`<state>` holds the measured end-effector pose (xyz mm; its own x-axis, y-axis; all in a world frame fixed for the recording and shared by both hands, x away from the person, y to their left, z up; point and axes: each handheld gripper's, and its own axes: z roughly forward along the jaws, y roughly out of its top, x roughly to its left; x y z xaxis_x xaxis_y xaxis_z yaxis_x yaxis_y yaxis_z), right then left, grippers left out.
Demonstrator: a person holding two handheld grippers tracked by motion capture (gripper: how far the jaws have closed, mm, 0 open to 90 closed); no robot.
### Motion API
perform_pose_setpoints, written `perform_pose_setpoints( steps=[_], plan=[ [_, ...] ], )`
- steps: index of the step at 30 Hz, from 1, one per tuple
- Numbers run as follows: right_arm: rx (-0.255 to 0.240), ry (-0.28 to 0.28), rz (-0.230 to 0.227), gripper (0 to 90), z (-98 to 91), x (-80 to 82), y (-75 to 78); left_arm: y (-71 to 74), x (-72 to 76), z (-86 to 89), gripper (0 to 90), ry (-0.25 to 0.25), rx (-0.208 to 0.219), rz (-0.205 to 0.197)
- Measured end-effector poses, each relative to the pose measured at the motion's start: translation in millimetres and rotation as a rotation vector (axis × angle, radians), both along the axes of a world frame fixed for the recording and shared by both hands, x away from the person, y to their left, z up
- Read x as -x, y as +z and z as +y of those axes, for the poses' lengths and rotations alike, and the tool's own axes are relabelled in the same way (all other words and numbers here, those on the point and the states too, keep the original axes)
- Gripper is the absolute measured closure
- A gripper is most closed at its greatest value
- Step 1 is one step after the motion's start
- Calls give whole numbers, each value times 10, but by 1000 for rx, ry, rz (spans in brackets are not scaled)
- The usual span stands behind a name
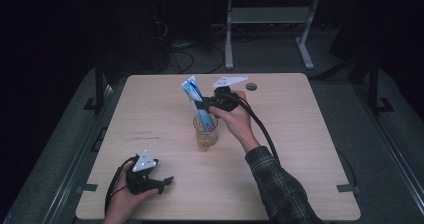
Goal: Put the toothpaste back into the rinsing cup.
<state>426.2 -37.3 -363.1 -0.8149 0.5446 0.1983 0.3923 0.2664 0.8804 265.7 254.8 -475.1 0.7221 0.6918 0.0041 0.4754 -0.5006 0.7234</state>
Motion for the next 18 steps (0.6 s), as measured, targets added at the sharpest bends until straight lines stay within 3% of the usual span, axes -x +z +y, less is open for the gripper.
perform_pose_setpoints(
  steps=[18],
  plan=[
    [23,6,17,737,-19,60,-160,0,1,0,142,1,0,0]
  ],
)
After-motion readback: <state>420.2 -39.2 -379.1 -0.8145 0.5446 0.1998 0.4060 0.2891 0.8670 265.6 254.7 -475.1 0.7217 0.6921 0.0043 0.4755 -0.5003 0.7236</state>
